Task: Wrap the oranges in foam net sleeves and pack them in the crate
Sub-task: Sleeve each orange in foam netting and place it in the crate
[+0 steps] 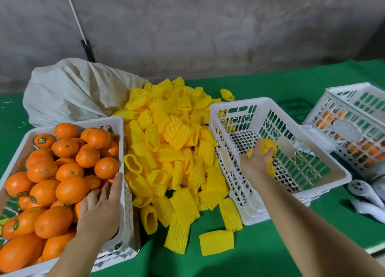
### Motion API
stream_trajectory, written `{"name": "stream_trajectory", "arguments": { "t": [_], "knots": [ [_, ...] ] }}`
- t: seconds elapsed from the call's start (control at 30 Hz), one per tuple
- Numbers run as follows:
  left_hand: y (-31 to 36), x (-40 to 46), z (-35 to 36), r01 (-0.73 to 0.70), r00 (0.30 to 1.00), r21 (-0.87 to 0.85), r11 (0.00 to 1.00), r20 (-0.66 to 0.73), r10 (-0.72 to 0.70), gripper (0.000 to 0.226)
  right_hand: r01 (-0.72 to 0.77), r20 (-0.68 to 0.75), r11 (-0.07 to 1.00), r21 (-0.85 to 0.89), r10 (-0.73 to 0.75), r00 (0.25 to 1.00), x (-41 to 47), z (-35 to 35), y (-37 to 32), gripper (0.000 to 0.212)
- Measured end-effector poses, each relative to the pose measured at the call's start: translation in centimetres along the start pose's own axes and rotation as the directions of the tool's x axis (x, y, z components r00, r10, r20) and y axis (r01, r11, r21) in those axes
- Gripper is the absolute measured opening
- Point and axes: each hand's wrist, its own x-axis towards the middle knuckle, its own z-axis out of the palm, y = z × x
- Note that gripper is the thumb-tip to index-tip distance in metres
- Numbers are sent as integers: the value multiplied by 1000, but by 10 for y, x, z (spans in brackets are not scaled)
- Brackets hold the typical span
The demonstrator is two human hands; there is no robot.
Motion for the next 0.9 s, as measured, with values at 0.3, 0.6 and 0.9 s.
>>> {"name": "stream_trajectory", "arguments": {
  "t": [0.3,0.6,0.9],
  "knots": [
    [6,-3,0,181,981,-120,976,-52,-188,52,226,55,861,-456,-226,973,-9,14,-2,93],
    [-20,8,-3,40,997,-82,996,-68,-46,37,427,180,479,-767,-478,860,-8,30,3,100],
    [-8,15,-7,80,997,101,992,-23,-78,32,405,168,420,-812,-497,851,-8,30,4,99]
  ]
}}
